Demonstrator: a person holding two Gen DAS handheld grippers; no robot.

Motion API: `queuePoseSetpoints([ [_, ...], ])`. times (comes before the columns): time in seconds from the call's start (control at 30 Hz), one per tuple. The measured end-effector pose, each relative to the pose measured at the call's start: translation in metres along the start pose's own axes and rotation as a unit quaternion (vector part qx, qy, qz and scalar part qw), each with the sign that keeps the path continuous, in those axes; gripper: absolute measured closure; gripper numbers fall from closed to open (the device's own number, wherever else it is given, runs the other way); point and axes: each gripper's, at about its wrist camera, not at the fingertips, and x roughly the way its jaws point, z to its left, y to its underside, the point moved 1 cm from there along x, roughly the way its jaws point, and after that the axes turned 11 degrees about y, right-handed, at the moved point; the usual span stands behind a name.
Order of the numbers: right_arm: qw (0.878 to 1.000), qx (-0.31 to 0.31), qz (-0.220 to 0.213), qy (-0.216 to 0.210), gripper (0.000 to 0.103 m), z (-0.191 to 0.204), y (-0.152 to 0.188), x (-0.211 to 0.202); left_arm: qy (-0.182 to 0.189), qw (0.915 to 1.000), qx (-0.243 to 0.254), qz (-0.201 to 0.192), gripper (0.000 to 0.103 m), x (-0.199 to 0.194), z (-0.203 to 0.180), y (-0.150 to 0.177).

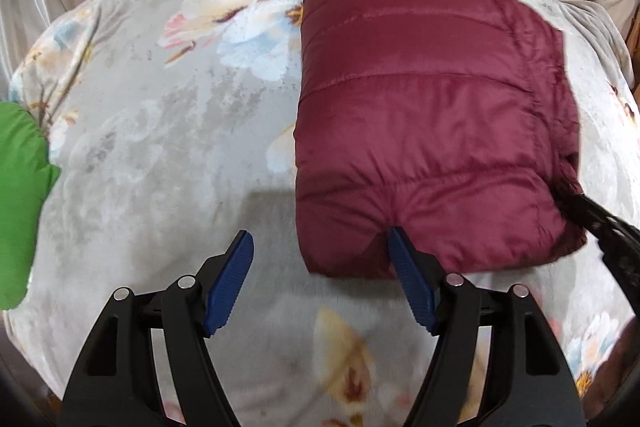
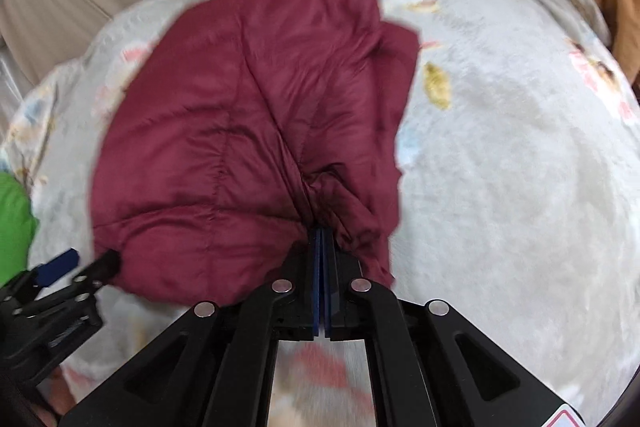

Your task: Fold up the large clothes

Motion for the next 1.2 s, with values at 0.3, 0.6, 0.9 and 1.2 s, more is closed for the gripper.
queuePoseSetpoints([
  [0.3,0.998,-0.013,-0.051,0.03,0.052,-0.018,0.051,-0.059,0.001,0.9993,-0.024,-0.03,0.035,-0.037,-0.028,0.035],
  [0.6,0.999,-0.034,-0.019,0.031,0.047,-0.02,0.082,-0.035,-0.016,0.9995,-0.028,0.001,0.035,-0.004,-0.052,0.08],
  [0.9,0.998,-0.042,0.016,0.035,0.047,-0.013,0.108,-0.012,-0.031,0.9989,-0.03,0.021,0.035,0.017,-0.057,0.103],
  [1.2,0.998,-0.039,0.028,0.039,0.047,-0.009,0.113,-0.003,-0.026,0.9988,-0.034,0.022,0.035,0.023,-0.053,0.102],
])
